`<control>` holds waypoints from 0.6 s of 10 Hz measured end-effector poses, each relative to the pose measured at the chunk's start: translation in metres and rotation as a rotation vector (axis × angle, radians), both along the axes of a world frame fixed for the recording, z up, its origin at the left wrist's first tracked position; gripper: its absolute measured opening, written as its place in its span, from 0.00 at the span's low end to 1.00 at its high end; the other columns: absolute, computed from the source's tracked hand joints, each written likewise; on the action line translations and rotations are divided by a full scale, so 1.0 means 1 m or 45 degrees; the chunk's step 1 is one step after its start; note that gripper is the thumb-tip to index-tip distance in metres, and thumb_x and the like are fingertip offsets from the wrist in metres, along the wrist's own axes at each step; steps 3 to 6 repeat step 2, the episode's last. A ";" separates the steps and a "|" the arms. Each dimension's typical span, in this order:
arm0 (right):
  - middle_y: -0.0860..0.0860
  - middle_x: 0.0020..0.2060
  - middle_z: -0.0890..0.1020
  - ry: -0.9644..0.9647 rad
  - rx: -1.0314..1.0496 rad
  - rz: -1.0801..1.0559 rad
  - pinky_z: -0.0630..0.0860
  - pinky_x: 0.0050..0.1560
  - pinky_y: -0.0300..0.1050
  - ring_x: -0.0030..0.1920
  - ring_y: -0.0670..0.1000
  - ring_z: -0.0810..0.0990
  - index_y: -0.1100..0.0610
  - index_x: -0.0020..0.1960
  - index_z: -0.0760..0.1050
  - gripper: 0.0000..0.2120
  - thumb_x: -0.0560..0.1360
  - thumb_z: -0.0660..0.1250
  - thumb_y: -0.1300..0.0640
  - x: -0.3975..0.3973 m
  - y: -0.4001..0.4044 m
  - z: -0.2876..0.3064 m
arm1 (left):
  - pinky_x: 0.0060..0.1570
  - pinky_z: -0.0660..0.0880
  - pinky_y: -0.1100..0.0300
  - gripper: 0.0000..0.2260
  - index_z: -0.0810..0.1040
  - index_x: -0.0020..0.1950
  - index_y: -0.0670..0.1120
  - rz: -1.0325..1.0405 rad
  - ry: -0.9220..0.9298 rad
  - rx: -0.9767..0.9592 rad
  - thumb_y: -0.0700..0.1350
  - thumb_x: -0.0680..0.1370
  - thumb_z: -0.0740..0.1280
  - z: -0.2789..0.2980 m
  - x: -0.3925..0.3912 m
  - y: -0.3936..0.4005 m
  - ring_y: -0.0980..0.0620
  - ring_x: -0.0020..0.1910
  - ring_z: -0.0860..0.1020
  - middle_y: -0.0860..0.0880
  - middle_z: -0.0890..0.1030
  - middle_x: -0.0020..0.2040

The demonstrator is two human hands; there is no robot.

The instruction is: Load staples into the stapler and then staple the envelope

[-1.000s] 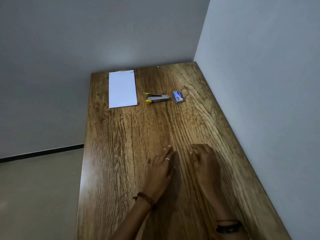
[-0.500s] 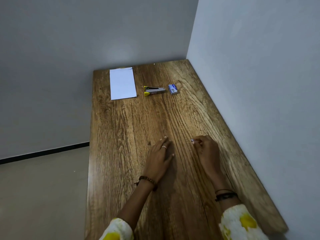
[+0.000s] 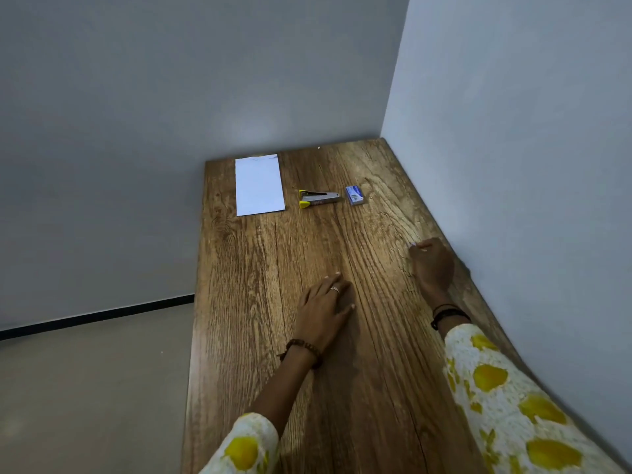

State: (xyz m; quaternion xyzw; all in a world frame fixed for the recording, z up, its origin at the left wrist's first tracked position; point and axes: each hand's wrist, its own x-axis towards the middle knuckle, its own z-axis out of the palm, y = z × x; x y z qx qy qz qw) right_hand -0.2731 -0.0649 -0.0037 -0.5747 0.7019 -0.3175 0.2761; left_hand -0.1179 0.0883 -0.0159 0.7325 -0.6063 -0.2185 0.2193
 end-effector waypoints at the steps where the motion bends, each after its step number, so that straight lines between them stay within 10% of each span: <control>1: 0.62 0.51 0.81 -0.056 -0.042 -0.029 0.68 0.45 0.44 0.51 0.60 0.78 0.64 0.54 0.73 0.13 0.75 0.66 0.56 0.002 0.002 0.004 | 0.71 0.50 0.53 0.22 0.62 0.71 0.51 0.007 0.008 0.007 0.53 0.78 0.60 0.001 0.005 -0.011 0.51 0.74 0.55 0.52 0.59 0.75; 6: 0.60 0.42 0.81 -0.063 -0.154 0.111 0.66 0.36 0.39 0.44 0.59 0.80 0.62 0.54 0.71 0.10 0.76 0.64 0.57 0.008 0.022 0.004 | 0.71 0.52 0.52 0.21 0.63 0.71 0.50 -0.021 -0.079 0.013 0.52 0.79 0.58 0.003 0.006 -0.019 0.51 0.73 0.57 0.51 0.59 0.75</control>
